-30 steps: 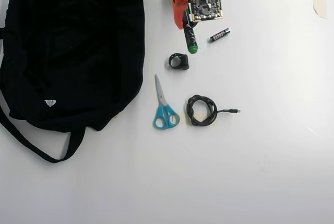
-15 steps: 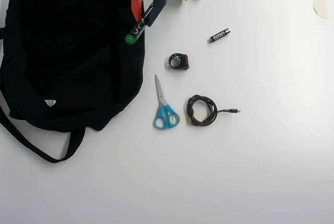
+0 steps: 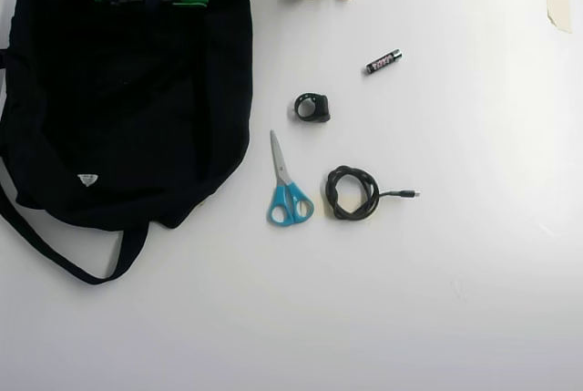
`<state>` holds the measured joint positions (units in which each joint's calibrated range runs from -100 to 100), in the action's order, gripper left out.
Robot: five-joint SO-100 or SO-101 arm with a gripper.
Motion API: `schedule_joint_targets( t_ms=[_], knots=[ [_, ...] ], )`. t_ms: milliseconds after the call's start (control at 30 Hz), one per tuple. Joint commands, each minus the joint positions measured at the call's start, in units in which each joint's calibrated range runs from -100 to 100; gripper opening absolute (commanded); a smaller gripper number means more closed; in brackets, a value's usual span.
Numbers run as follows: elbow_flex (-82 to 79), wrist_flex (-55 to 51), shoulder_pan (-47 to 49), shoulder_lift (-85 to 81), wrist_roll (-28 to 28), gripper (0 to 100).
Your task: Put the green marker into the black bag
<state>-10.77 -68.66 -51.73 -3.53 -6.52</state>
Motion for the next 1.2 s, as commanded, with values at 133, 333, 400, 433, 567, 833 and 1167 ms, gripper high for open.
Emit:
schedule_joint_targets(
  t_ms=[133,333,400,433,567,833,1167],
  knots=[
    [24.52,3.02,-0.63,24.03,-1.4,2],
    [24.07,1.3,0.49,22.95,-1.45,9],
    [24.43,-2.66,0.64,22.86,-1.5,20],
    [24.52,-4.82,1.46,22.7,-1.5,22],
    [24.34,-10.59,2.21,9.25,-3.81,22],
    [23.62,-27.55,23.75,-8.09,-7.74,6],
    [-1.45,-27.64,49.48,-36.97,-5.12,2]
  ],
)
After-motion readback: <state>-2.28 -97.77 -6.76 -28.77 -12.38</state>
